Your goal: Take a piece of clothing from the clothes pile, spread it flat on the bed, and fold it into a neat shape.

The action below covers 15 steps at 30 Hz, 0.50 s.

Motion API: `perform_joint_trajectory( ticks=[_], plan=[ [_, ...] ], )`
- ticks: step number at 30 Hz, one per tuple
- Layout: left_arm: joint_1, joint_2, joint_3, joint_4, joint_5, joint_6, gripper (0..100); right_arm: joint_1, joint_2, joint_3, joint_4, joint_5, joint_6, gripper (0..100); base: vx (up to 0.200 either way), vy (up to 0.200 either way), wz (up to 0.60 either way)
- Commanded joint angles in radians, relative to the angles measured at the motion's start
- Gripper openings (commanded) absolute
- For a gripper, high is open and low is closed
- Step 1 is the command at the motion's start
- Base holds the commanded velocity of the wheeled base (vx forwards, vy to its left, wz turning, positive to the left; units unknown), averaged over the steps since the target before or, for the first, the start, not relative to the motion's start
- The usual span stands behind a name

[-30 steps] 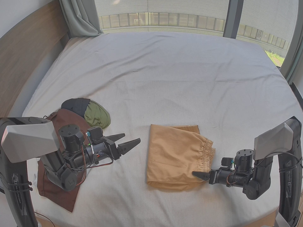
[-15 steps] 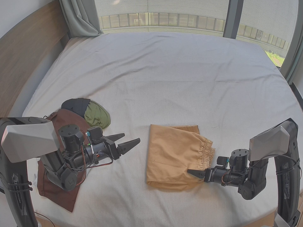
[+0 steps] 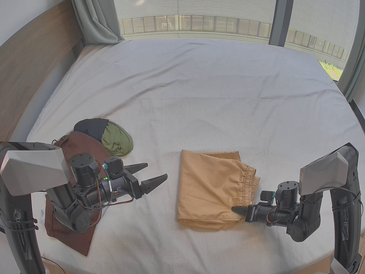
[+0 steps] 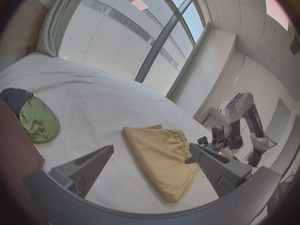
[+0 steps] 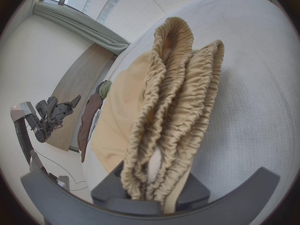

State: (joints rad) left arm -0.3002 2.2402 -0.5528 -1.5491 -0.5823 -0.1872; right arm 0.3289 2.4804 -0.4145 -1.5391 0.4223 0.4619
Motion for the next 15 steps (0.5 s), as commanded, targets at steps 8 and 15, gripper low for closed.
perform_joint_trajectory(
  ticks=[8,15],
  plan=[
    [0.058,-0.067,0.132,0.0,-0.045,0.339,100,0.013,-0.026,-0.001,-0.009,0.0,0.003,0,0.0,0.0,0.0],
    [0.076,-0.143,0.162,0.0,-0.067,0.351,100,0.024,-0.052,0.0,-0.009,0.001,0.003,0,0.0,0.0,0.0]
  ],
)
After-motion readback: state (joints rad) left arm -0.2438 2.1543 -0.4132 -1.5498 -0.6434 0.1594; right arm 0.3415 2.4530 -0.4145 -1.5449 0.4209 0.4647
